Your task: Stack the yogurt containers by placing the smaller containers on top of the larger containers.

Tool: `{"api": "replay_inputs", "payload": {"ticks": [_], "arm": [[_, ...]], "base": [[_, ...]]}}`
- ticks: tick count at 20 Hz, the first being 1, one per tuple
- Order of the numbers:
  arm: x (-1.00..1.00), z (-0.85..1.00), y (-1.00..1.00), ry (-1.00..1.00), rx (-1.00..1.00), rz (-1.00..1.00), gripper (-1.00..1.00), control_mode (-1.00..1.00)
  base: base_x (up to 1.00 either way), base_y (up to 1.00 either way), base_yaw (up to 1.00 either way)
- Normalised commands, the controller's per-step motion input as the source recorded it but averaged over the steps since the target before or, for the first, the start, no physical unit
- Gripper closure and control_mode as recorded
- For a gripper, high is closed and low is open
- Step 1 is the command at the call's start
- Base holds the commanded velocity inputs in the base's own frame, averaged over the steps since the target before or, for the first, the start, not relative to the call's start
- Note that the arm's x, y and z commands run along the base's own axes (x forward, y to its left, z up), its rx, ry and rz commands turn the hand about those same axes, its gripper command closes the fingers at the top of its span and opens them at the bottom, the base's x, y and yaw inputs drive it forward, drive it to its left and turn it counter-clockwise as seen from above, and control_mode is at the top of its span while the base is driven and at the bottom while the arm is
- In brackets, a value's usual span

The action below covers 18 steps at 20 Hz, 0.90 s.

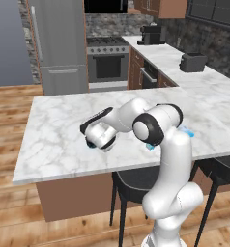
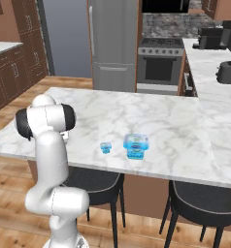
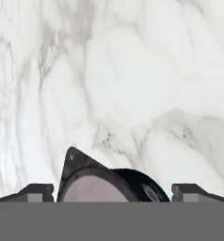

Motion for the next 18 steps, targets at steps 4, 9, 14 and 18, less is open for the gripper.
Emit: {"api": "replay_inputs", "payload": {"ticks": [4, 9, 14, 18], "arm": [[0.06, -0.28, 0.33, 0.0, 0.0, -0.04, -1.0, -1.0], [0.1, -0.28, 0.43, 0.01, 0.0, -0.04, 1.0, -1.0], [0.04, -0.24, 0.31, 0.0, 0.0, -0.03, 1.0, -1.0], [0.0, 0.0, 0.23, -0.06, 0.0, -0.03, 1.0, -1.0]], "base": [[0.0, 0.0, 0.0], [0.0, 0.0, 0.0], [0.0, 0.0, 0.0], [0.0, 0.0, 0.0]]}}
